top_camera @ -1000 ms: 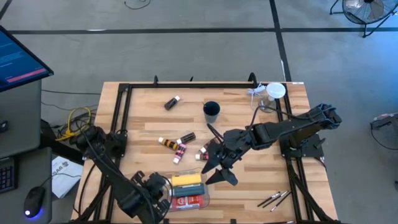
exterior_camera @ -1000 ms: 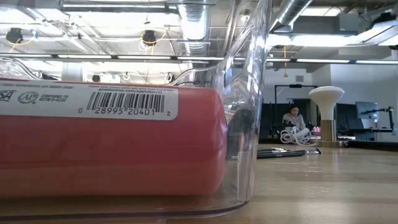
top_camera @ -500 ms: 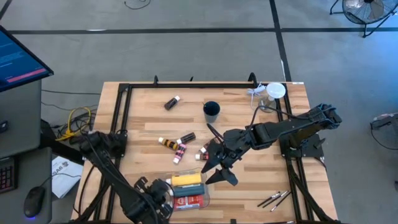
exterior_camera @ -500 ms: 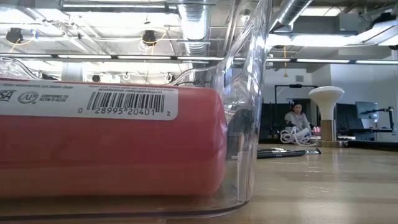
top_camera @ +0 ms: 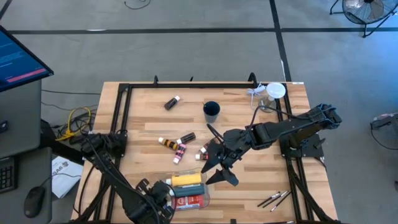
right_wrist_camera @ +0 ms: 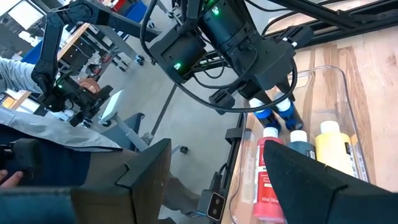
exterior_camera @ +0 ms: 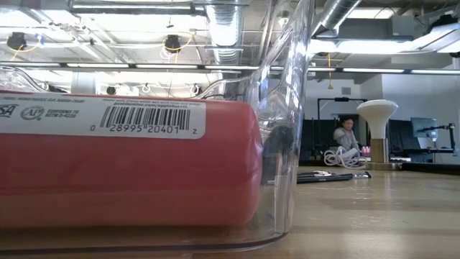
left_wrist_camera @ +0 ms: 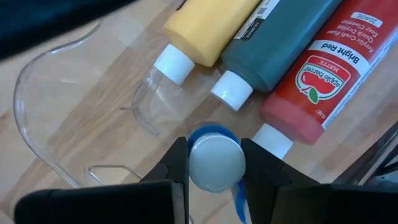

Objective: Pick & Place Paint Supplies
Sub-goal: Put the small blue paint bottle into the transparent bin, then put the top small brown paint bottle into the transparent bin

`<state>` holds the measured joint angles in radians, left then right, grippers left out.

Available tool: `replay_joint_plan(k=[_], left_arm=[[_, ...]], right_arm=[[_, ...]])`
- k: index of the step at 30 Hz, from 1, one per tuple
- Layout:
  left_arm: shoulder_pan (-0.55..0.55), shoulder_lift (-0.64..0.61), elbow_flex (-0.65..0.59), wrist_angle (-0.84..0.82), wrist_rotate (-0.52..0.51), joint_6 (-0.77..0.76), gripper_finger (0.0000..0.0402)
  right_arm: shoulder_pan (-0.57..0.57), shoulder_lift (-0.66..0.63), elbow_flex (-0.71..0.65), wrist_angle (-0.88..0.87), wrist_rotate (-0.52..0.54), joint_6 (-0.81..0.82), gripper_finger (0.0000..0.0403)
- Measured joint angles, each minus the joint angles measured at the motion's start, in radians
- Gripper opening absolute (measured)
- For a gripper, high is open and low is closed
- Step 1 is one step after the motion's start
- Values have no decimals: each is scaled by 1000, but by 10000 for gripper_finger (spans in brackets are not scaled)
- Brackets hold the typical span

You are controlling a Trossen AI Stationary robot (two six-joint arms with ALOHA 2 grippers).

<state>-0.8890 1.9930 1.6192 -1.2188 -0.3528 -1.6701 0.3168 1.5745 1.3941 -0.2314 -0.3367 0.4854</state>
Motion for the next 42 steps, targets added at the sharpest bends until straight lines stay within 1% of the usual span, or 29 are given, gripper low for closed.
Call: replay_joint_plan(k=[2,6,13,16,20,28,31,42], left_arm=[[0,2,0,3,2,-16,69],[0,8,2,7,16,-22,88],[-2,10,2,9,18,-32,90],[-2,10,2,10,20,-34,100],[-2,10,0,7,26,-39,125],[-2,13,-1,13,33,-41,199],[-2,13,-1,8,28,-41,216],[-2,7,-1,-6,15,-23,220]], right_arm=[[0,0,0,0,0,-7,249],[0,0,0,0,0,-7,249],[4,0,0,0,-1,-7,249],[4,0,0,0,-1,-7,249],[4,0,0,0,-1,-7,249],[4,0,0,0,-2,-7,249],[4,0,0,0,-2,-7,249],[1,0,0,0,-2,-7,249]])
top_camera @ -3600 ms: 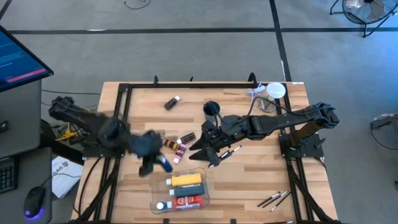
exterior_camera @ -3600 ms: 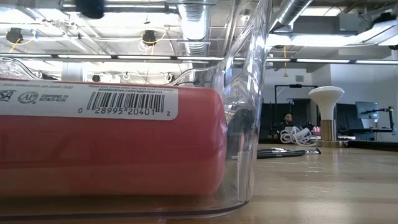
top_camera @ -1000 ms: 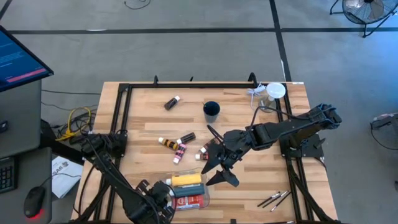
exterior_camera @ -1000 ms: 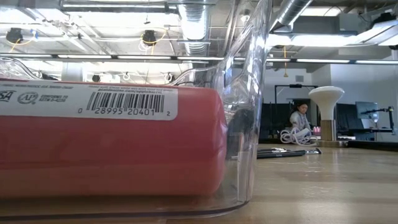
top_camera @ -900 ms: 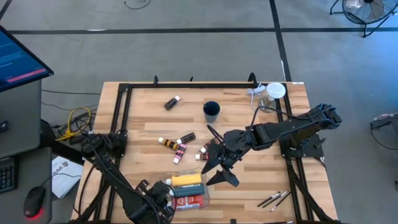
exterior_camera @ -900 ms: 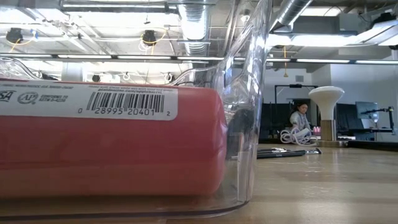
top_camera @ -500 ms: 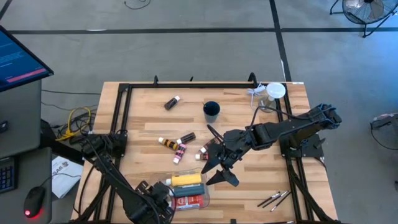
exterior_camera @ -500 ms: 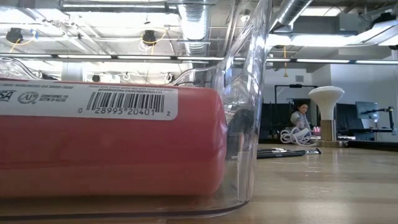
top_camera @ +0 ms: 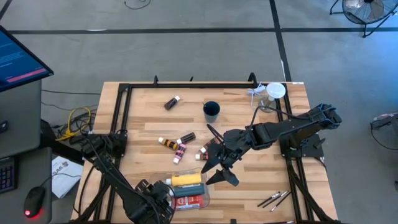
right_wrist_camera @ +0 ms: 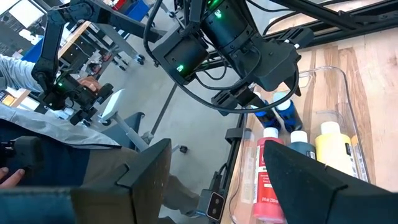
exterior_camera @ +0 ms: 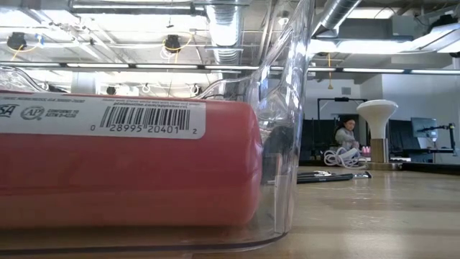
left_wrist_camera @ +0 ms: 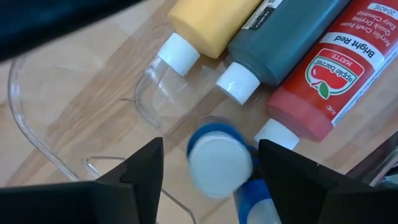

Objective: Pick & Place Paint Supplies
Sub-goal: Put the top small brown paint bottle into the transparent bin

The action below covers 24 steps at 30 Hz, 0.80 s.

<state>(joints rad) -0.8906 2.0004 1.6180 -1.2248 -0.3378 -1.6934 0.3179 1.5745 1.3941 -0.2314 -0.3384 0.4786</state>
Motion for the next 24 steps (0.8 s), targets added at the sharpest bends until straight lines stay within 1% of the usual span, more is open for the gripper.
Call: replay_joint_plan(k=[9,17,20,24], left_arm=[[5,-37,0,-22,-26,13,233],[14,-146,1,-34,-102,16,242],[24,-198,1,-32,-172,44,239],[35,-267,1,-4,-376,94,233]], right_arm=[[-8,0,0,1,1,8,249],[-27,0,0,1,-2,68,249],[-26,0,0,1,-2,63,249],[-17,0,0,7,-3,53,249]])
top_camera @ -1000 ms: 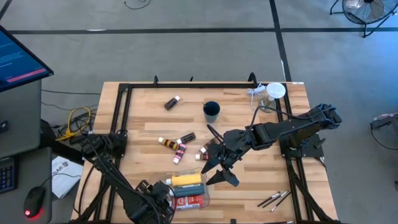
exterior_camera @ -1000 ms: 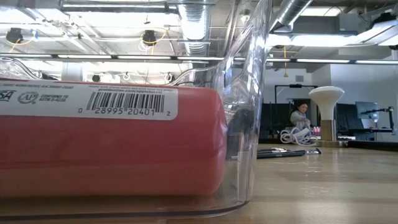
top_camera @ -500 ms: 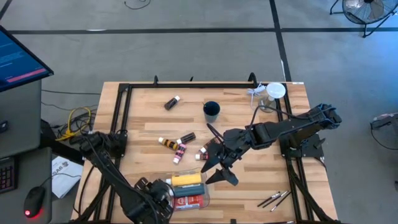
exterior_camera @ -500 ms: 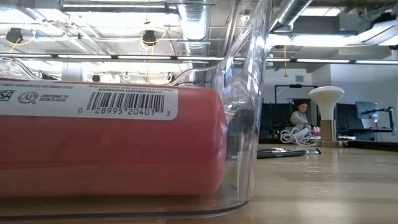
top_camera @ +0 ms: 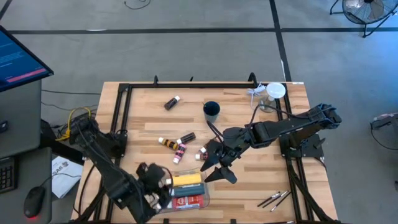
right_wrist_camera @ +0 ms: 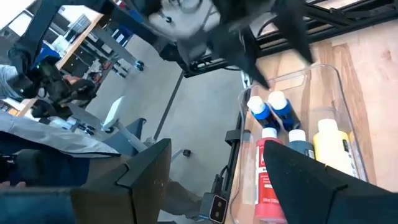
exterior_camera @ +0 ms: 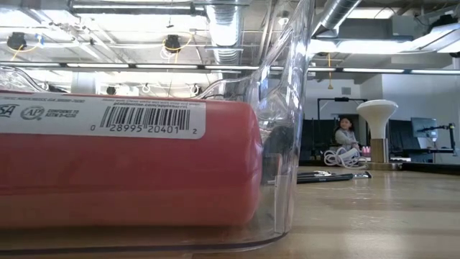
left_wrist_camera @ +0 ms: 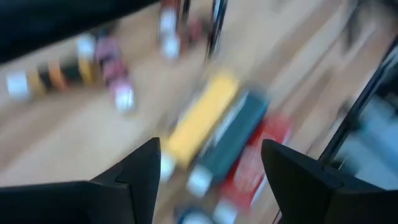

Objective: Pick & Place Paint Supplies
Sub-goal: Put the top small brown paint bottle into the transparent bin

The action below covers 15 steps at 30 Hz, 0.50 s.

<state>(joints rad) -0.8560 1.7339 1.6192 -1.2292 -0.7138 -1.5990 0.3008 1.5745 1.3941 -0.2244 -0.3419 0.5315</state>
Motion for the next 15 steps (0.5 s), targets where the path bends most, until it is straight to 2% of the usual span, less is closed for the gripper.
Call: replay_joint_plan(k=[5,8,11,15], left_arm=[[45,-94,0,25,-218,3,222],[85,-149,0,35,-310,38,216],[140,-192,0,62,-332,139,209],[226,-236,0,88,-277,321,199]], right_arm=[[1,-11,-1,58,-50,53,249],[-10,-29,0,95,-61,53,249],[-34,-52,-1,105,-58,46,249],[-87,-72,0,99,-47,37,249]])
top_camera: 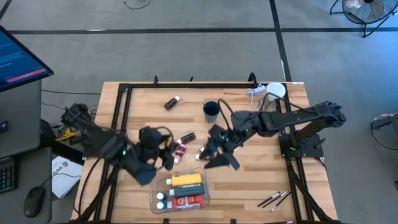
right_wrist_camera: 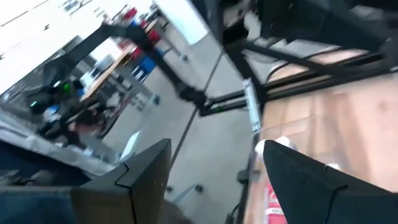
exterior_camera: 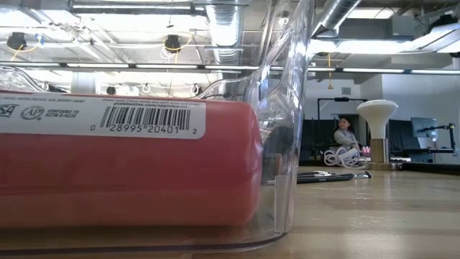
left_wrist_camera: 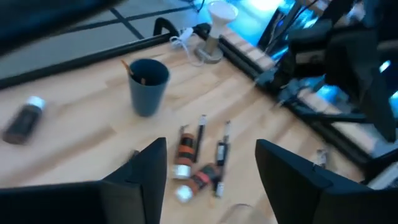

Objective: Pick & Place Paint Supplies
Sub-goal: Put the top small brown paint bottle into the transparent bin

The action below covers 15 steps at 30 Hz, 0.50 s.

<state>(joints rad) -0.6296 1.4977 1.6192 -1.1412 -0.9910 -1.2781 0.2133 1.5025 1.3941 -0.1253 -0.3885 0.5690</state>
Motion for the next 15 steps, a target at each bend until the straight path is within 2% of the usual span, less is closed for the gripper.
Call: replay_joint_plan(k=[10,15], left_arm=[[256,-53,0,2,250,512,180],[353,-52,-2,4,304,749,175]], right_arm=[[-162,-11,0,-1,10,103,249],[-184,-12,0,-8,128,130,249]])
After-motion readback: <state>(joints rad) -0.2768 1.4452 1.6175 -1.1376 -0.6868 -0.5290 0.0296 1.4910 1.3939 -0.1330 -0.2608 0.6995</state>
